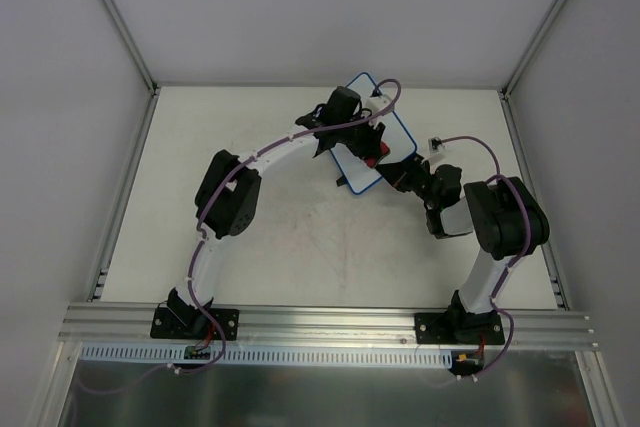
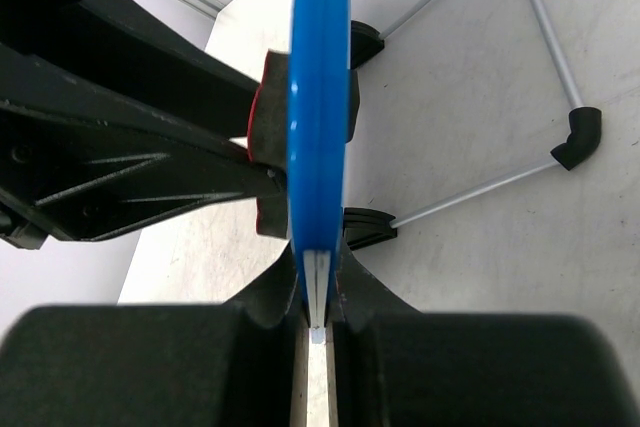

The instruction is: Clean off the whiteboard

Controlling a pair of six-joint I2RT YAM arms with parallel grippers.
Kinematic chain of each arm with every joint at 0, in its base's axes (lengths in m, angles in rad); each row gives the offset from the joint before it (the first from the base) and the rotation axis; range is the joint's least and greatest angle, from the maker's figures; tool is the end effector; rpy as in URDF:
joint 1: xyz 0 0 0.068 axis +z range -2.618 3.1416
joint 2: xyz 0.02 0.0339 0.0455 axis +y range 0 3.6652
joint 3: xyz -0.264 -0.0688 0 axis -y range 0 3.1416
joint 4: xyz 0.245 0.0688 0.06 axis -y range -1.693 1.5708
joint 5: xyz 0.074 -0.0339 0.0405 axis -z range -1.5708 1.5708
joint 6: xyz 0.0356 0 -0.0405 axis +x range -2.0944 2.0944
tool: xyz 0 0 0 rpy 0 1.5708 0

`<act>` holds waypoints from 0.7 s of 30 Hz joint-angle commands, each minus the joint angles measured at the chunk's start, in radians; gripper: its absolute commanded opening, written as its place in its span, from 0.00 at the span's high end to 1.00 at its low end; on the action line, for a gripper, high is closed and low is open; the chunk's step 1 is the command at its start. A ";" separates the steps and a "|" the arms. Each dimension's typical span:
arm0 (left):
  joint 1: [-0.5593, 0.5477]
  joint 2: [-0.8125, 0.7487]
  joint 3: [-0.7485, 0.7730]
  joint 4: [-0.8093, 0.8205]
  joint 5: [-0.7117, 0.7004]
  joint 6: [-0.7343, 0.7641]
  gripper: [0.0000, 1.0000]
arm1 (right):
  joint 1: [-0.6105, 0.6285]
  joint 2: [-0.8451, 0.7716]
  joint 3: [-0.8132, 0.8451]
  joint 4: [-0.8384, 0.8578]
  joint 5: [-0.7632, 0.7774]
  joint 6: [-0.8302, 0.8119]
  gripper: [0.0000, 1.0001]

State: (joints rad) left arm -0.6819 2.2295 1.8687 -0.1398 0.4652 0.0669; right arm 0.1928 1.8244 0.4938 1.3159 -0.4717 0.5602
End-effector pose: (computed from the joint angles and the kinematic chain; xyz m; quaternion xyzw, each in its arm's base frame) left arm 0.3974 -0.3432 0.2411 0.4155 0.7361 -0.3392 0.4129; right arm 0.2997 0.0750 0.1438 -0.0347 0.7109 0.4057 0.5735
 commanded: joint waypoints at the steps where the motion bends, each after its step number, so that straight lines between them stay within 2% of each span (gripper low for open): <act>1: -0.008 0.022 0.052 -0.006 -0.143 -0.025 1.00 | 0.014 -0.001 0.008 0.215 -0.041 -0.051 1.00; 8: 0.061 0.054 0.055 -0.006 -0.197 -0.140 1.00 | 0.016 -0.002 0.006 0.215 -0.039 -0.051 1.00; 18: 0.206 0.087 0.009 -0.006 -0.134 -0.390 1.00 | 0.014 -0.007 0.005 0.215 -0.042 -0.046 1.00; 21: 0.208 0.076 -0.009 -0.006 -0.140 -0.394 1.00 | 0.016 -0.007 0.006 0.215 -0.042 -0.045 1.00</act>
State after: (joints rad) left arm -0.4679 2.3043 1.8793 -0.1394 0.3290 -0.2619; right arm 0.1932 1.8244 0.4938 1.3170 -0.4747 0.5575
